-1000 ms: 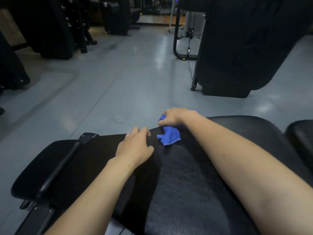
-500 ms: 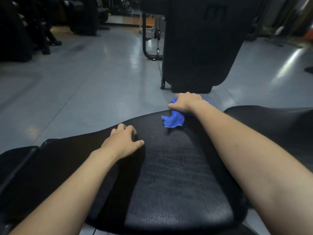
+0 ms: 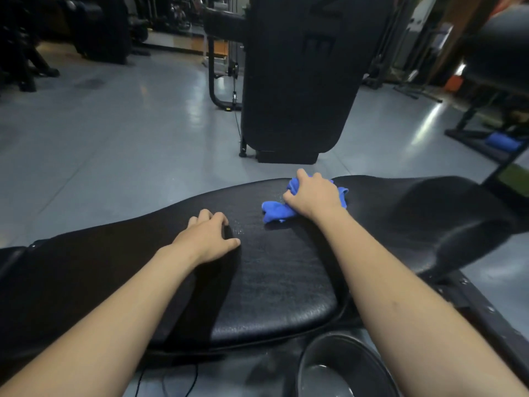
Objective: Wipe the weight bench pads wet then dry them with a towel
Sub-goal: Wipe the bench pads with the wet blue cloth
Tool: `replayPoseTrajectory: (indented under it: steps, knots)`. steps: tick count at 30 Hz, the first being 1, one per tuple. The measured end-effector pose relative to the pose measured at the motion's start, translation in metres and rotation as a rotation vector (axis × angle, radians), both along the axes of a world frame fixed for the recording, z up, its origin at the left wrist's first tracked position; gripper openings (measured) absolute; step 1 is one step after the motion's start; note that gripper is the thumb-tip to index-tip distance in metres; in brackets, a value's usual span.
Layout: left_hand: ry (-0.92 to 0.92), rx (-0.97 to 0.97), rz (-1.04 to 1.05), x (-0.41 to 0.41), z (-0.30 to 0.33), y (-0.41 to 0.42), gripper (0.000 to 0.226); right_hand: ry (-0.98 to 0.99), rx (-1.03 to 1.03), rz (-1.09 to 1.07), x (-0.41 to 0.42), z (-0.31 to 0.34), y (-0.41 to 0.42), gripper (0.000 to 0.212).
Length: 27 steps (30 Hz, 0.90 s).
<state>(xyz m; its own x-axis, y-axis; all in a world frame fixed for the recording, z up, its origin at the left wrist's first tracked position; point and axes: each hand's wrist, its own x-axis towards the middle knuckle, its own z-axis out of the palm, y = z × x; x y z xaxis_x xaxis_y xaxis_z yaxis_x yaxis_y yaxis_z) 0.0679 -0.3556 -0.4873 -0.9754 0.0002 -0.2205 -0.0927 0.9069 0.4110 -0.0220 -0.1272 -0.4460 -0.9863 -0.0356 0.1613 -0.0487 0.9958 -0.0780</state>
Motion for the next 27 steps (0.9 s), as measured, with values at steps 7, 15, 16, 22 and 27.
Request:
replayPoseTrajectory:
  steps: [7,15,16,22,27]
  knots:
    - [0.015,0.012,-0.035,0.011,0.002,0.014,0.057,0.103,0.048,0.043,0.056,-0.006,0.011,0.036]
    - [0.0,0.034,-0.055,0.027,0.003,0.012,0.063,0.245,-0.065,0.358,0.13,-0.01,0.055,0.024]
    - [0.001,0.036,-0.057,0.029,0.002,0.012,0.064,0.227,-0.095,0.397,0.138,-0.01,0.06,0.024]
    - [0.002,0.043,-0.078,0.04,0.002,0.014,0.07,0.199,-0.245,0.624,0.18,-0.014,0.085,0.023]
    - [-0.003,0.035,-0.088,0.046,-0.001,0.017,0.074,0.139,-0.305,0.755,0.212,-0.039,0.116,0.033]
